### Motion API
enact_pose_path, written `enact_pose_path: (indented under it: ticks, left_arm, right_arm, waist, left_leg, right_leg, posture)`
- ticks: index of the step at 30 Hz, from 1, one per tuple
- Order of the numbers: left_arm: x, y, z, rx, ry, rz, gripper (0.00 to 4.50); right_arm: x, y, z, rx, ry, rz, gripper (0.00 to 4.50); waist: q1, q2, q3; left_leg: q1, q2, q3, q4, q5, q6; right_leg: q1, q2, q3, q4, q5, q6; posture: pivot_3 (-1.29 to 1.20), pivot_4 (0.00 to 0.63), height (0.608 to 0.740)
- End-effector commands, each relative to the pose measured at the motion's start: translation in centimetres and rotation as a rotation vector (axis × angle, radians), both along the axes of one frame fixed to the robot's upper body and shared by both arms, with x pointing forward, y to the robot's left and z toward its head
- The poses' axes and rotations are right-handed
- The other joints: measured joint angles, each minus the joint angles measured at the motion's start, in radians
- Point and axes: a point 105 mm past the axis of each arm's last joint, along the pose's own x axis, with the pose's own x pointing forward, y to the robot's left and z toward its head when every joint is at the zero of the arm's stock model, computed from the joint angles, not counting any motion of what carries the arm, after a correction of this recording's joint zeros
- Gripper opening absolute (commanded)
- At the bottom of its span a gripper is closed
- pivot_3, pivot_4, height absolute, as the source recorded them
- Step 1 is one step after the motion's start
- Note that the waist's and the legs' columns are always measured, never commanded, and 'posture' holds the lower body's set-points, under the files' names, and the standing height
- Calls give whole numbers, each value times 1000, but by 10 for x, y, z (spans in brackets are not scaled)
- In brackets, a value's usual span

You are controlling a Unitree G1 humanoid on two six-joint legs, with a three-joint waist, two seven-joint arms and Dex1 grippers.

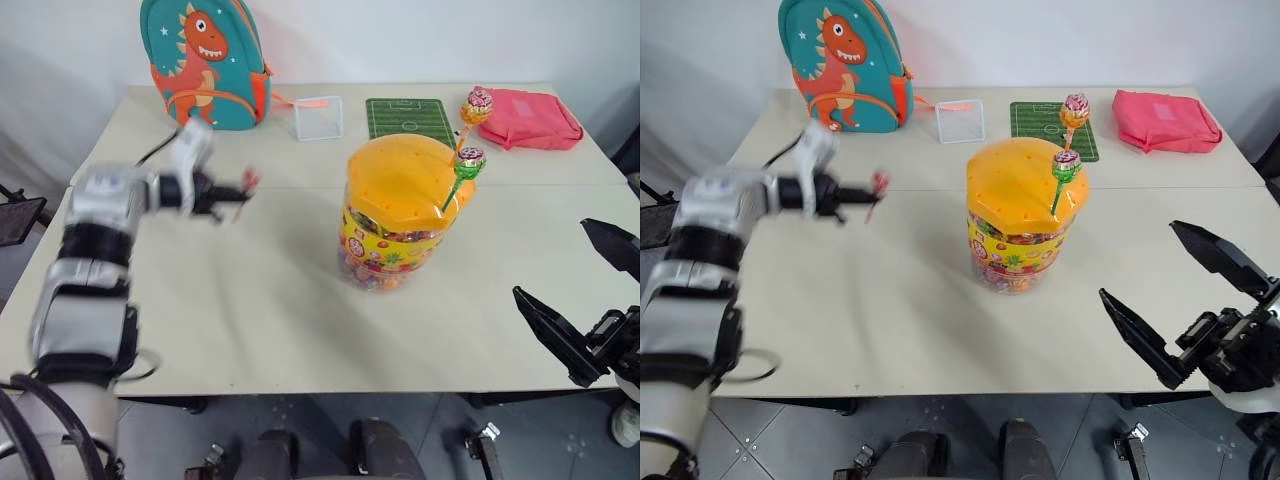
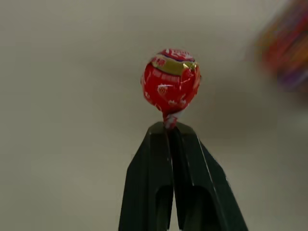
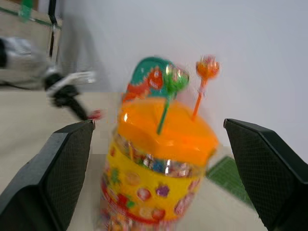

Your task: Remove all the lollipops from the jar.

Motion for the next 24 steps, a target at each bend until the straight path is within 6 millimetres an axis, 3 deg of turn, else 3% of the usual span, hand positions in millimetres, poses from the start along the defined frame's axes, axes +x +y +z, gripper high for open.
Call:
enact_pose_path:
  ticks: [1,3,6,9,12,15,18,22,24]
  left_arm:
    - [-9,11,-6,88,-14,26,31]
    - [-13,16,-12,57,-9,74,31]
    - [-20,7,-4,49,-36,45,711]
    - [-20,-4,11,-63,-57,52,1552]
    - [-18,8,20,-33,-128,41,2401]
    - [-26,13,48,-93,-268,-86,3266]
    - [-46,12,62,-183,-336,-258,3266]
    - [-59,11,75,-315,-364,-349,3266]
    - [-63,-5,98,-380,-532,-436,3266]
  right_arm:
    - [0,1,-3,-15,15,18,4500]
    - [3,-1,-6,-17,35,13,4500]
    - [6,-2,-7,-17,53,28,4500]
    - [7,0,-8,-13,79,45,4500]
    - [13,2,-7,-13,139,46,4500]
    - [22,2,2,3,187,26,4500]
    - [30,6,9,46,231,22,4500]
    - [38,12,17,75,277,40,4500]
    - [44,19,21,62,284,63,4500]
  waist:
    - [17,-2,-1]
    - [23,-1,-1]
    - [23,-1,-1]
    - [22,-2,-1]
    - [21,-2,-1]
    - [15,-2,-1]
    - [18,-1,-1]
    - [24,-1,-2]
    - [26,-1,-2]
  left_leg:
    - [-3,-1,-3,3,0,0]
    - [-3,-1,-3,6,-1,-1]
    - [-1,-1,-3,8,-1,-1]
    - [2,-1,-3,8,-1,-1]
    - [2,-1,-3,8,-1,-1]
    - [1,0,-2,8,-1,-1]
    - [1,0,-3,7,-1,-2]
    - [1,0,-3,8,-1,-1]
    - [0,0,-5,10,-1,-1]
  right_leg:
    - [-1,-1,-1,0,0,0]
    - [0,-1,-1,-1,0,0]
    - [5,-1,-1,-3,0,0]
    - [6,0,-1,-3,0,0]
    - [6,0,-1,-3,0,0]
    - [5,0,-1,-2,0,0]
    - [5,0,-2,-4,0,0]
    - [7,-1,-3,-5,0,-1]
    - [8,-1,-4,-5,0,0]
  posture:
    - [0,150,740]
    - [0,150,740]
    - [0,150,740]
    - [0,150,740]
    - [0,150,740]
    - [0,150,740]
    - [0,150,740]
    - [0,150,740]
    - [0,150,740]
